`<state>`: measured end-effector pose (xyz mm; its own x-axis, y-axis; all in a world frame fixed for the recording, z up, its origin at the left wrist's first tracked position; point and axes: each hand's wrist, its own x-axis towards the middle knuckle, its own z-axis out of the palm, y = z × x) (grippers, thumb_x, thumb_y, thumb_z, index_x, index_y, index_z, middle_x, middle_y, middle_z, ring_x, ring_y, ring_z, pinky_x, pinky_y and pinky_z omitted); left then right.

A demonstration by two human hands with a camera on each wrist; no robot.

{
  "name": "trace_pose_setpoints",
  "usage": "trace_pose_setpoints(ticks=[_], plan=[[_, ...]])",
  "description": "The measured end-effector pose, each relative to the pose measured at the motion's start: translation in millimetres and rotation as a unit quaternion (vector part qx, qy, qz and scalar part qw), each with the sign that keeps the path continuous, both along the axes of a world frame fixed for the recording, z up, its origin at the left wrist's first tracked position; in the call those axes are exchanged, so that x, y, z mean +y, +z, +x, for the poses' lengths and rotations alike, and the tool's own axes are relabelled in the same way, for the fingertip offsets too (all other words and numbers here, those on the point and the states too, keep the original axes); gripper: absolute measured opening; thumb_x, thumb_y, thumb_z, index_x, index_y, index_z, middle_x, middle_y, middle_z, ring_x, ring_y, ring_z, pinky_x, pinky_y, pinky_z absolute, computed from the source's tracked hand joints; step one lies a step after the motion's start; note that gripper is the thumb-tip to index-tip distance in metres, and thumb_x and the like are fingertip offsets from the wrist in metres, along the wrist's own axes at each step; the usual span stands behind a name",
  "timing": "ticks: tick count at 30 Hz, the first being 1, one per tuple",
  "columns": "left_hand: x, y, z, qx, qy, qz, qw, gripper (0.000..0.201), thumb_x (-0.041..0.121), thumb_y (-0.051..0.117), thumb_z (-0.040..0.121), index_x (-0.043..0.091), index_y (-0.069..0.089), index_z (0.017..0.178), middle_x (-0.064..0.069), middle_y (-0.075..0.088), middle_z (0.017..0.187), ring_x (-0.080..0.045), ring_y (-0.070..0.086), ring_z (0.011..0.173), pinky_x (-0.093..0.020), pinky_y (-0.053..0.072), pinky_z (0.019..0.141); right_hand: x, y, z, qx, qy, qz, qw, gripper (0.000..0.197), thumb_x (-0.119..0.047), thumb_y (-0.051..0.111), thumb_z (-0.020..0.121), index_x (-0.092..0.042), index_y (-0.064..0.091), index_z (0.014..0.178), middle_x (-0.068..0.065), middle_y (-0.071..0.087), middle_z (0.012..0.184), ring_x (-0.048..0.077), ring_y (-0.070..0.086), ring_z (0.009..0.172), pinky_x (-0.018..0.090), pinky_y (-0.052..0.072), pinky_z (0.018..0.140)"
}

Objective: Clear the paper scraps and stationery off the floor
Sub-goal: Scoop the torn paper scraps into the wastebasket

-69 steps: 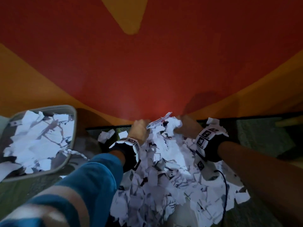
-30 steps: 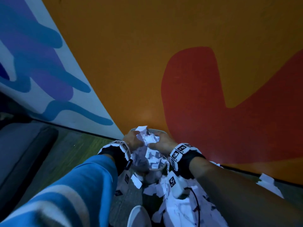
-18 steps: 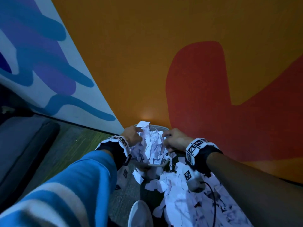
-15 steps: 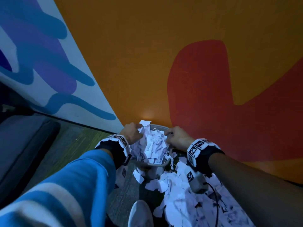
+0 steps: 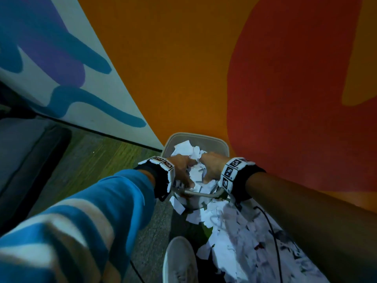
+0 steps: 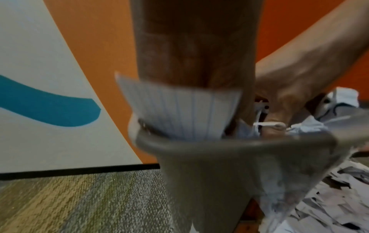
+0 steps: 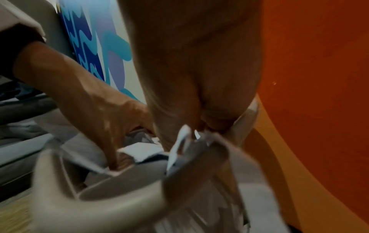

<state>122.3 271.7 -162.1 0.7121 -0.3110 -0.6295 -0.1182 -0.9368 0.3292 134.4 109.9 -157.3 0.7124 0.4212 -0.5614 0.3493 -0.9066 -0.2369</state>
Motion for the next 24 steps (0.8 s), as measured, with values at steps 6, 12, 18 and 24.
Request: trace_pose_setpoints(ticks=[6, 12, 18, 24], plan=[[-6, -32, 7, 0.018, 0.004, 0.021, 1.000, 0.096, 0.039, 0.089, 0.070, 0.022, 0.039, 0.150, -0.005, 0.048, 0.147, -0.027, 0.050, 0.131, -0.038, 0.045, 0.106, 12, -40, 20, -0.001, 0.020, -0.063, 0.998, 0.054, -0.038, 0.091, 0.055, -0.020, 0.049, 0.084, 0.001, 0.060, 0.086, 0.019, 0.061, 0.070, 0.035, 0.057, 0.065], [-11, -37, 7, 0.015, -0.031, 0.059, 0.998, 0.078, 0.034, 0.086, 0.075, 0.022, 0.049, 0.143, -0.006, 0.060, 0.132, -0.027, 0.058, 0.118, -0.029, 0.049, 0.088, 7, -84, 36, 0.017, 0.017, -0.069, 0.997, 0.067, -0.045, 0.090, 0.048, -0.018, 0.048, 0.093, 0.001, 0.061, 0.090, 0.027, 0.065, 0.079, 0.044, 0.059, 0.072], [-23, 1, 13, -0.009, -0.102, 0.130, 0.986, 0.083, 0.050, 0.079, 0.076, 0.019, 0.045, 0.144, -0.008, 0.055, 0.140, -0.029, 0.056, 0.122, -0.041, 0.048, 0.102, -1, -7, 19, 0.020, 0.000, -0.019, 1.000, 0.055, -0.024, 0.083, 0.076, -0.004, 0.060, 0.121, 0.011, 0.066, 0.117, 0.030, 0.064, 0.105, 0.040, 0.054, 0.088], [-28, 66, 24, -0.012, -0.106, 0.163, 0.981, 0.085, 0.037, 0.079, 0.083, 0.023, 0.034, 0.153, -0.001, 0.029, 0.160, -0.024, 0.033, 0.143, -0.033, 0.037, 0.105, -42, 73, 3, 0.003, -0.007, 0.076, 0.997, 0.021, -0.024, 0.078, 0.083, -0.032, 0.064, 0.097, 0.000, 0.063, 0.110, 0.006, 0.056, 0.072, 0.023, 0.042, 0.059]])
